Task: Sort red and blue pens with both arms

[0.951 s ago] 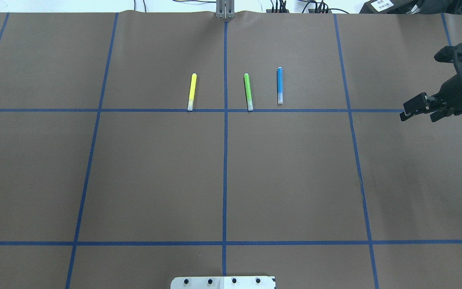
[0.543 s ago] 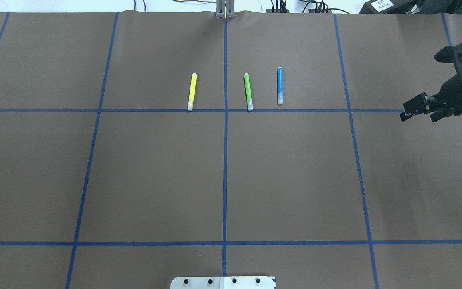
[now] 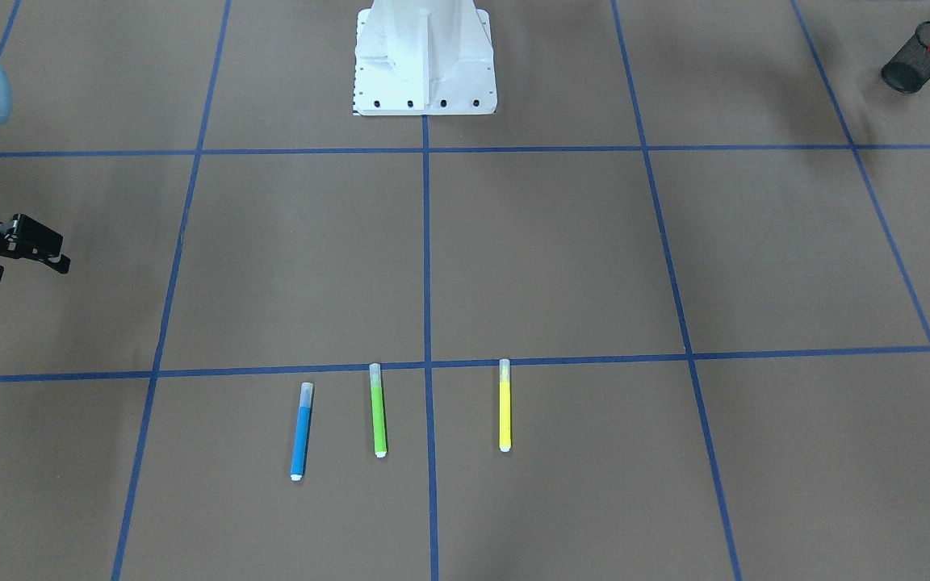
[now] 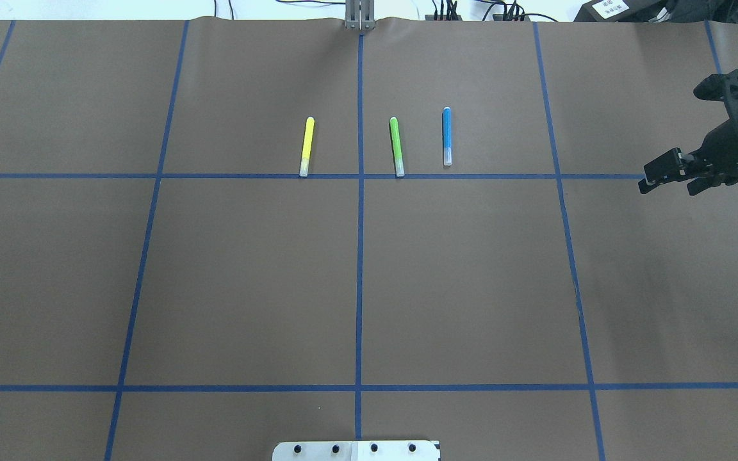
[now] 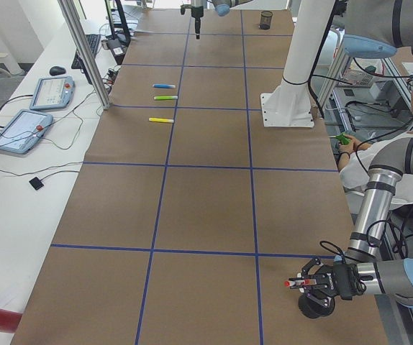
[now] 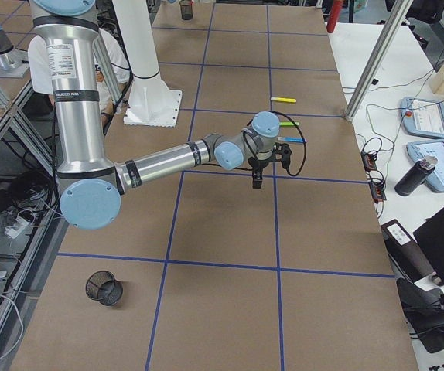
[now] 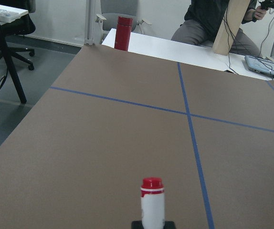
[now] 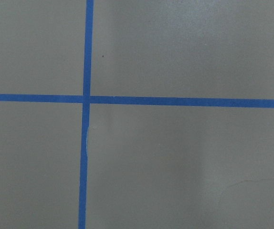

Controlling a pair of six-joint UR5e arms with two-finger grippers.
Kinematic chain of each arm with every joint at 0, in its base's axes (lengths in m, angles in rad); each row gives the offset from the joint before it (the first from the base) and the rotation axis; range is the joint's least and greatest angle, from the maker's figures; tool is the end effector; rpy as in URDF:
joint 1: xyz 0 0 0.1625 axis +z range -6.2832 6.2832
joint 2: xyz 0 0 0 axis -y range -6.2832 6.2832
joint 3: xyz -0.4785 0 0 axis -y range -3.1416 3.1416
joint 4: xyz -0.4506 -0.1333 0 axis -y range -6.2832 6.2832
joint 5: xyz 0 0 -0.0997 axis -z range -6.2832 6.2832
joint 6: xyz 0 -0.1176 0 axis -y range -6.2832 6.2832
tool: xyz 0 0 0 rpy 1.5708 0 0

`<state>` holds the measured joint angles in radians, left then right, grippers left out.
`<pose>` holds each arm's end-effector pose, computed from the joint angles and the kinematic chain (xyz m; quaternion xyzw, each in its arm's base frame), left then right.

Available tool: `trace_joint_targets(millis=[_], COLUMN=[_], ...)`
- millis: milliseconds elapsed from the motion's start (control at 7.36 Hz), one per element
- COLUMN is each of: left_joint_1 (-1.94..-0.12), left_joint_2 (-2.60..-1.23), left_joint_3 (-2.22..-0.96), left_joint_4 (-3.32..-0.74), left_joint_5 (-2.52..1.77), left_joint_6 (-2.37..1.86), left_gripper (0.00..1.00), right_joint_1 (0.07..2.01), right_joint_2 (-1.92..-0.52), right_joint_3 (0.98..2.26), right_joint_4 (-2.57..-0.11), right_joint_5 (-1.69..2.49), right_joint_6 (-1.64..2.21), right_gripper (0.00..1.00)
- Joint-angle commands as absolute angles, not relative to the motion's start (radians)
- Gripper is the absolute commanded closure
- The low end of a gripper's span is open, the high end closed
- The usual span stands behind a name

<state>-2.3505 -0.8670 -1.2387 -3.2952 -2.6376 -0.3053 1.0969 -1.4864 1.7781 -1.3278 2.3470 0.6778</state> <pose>-0.0449 -0.0022 0.8955 0.3949 0.3969 -0.2715 0.7828 -0.2287 -0.5575 0.5311 0.0063 -0.4393 -0.0086 0.8983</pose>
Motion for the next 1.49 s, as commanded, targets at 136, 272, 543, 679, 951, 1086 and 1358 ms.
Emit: trace_joint_targets(millis=[136, 272, 543, 679, 951, 1086, 1358], left_joint_1=[-2.359, -2.359, -2.367, -2.371, -2.378, -2.378, -2.394], left_joint_2=[-0.867, -0.865, -0.838, -0.809, -0.788, -0.788, -0.785], left_joint_3=[-1.261, -1.259, -1.258, -1.259, -1.261, -1.262, -1.259], left_joint_4=[-3.295, -3.295, -3.295, -3.301, -3.306, -3.304, -3.303], left_joint_5=[-2.548, -2.502, -2.456, -2.439, -2.419, -2.415, -2.373], left_joint_6=[-0.278, -0.264, -0.264, -0.262, -0.262, -0.235, -0.216], left_gripper=[1.00, 1.00, 1.00, 1.00, 1.00, 1.00, 1.00], right_joint_1=[1.097, 1.095, 1.095, 1.095, 1.094, 1.091, 1.077], right_joint_2=[-1.486, -1.486, -1.485, -1.485, -1.486, -1.485, -1.486], right_joint_3=[1.779, 1.779, 1.781, 1.784, 1.789, 1.790, 1.792], right_joint_4=[-1.327, -1.327, -1.327, -1.327, -1.327, -1.327, -1.286], right_joint_5=[2.347, 2.347, 2.349, 2.349, 2.349, 2.350, 2.347], right_joint_6=[0.684, 0.686, 0.686, 0.702, 0.712, 0.728, 0.785], right_gripper=[0.00, 0.00, 0.00, 0.00, 0.00, 0.00, 0.00])
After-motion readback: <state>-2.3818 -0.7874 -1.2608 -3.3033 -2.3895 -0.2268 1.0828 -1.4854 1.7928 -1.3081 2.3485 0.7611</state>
